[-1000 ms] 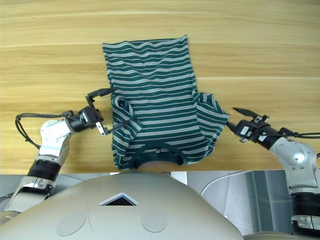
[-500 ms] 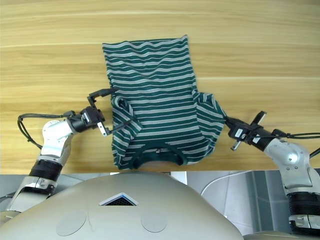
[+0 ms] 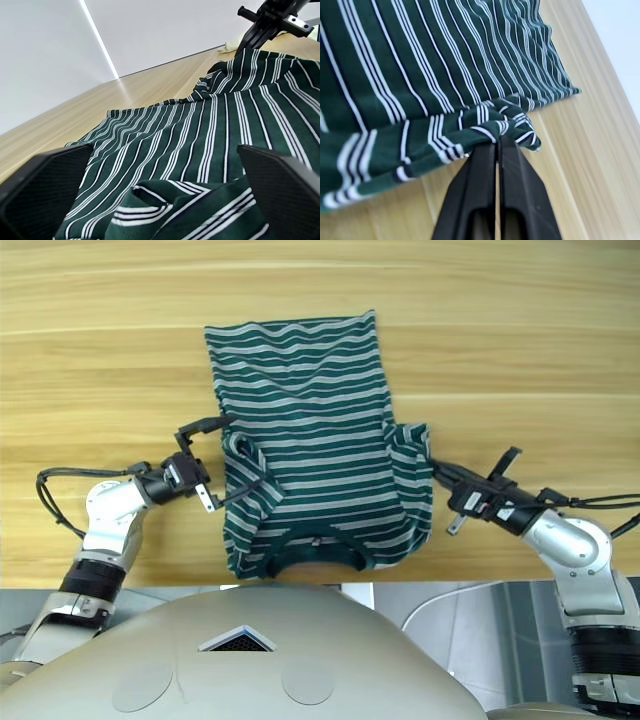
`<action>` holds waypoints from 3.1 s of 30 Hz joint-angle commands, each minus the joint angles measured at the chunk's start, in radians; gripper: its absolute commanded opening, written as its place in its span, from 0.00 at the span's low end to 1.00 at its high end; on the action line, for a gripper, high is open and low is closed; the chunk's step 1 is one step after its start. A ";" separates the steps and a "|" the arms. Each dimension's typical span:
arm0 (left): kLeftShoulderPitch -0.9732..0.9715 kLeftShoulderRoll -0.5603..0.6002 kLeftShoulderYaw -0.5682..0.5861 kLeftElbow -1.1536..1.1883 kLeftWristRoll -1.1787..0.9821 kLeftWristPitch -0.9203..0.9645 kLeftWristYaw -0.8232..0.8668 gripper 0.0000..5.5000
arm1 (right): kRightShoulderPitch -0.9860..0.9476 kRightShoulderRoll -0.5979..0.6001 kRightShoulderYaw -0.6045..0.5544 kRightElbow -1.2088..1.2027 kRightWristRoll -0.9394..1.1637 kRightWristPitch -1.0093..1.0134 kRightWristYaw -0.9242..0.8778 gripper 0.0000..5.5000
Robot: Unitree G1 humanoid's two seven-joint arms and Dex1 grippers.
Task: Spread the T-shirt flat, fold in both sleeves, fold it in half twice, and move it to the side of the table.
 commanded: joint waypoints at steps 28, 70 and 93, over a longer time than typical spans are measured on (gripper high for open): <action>-0.025 -0.010 -0.012 0.029 0.015 -0.002 -0.007 0.98 | -0.220 0.094 0.316 -0.073 -0.203 0.175 0.070 0.00; -0.019 -0.013 -0.036 0.019 0.014 0.005 -0.004 0.98 | 0.018 0.026 -0.003 -0.088 0.088 0.098 0.163 0.97; -0.057 0.000 -0.018 0.077 0.033 -0.016 0.005 0.98 | 0.046 0.032 0.172 -0.084 0.004 0.089 0.171 0.97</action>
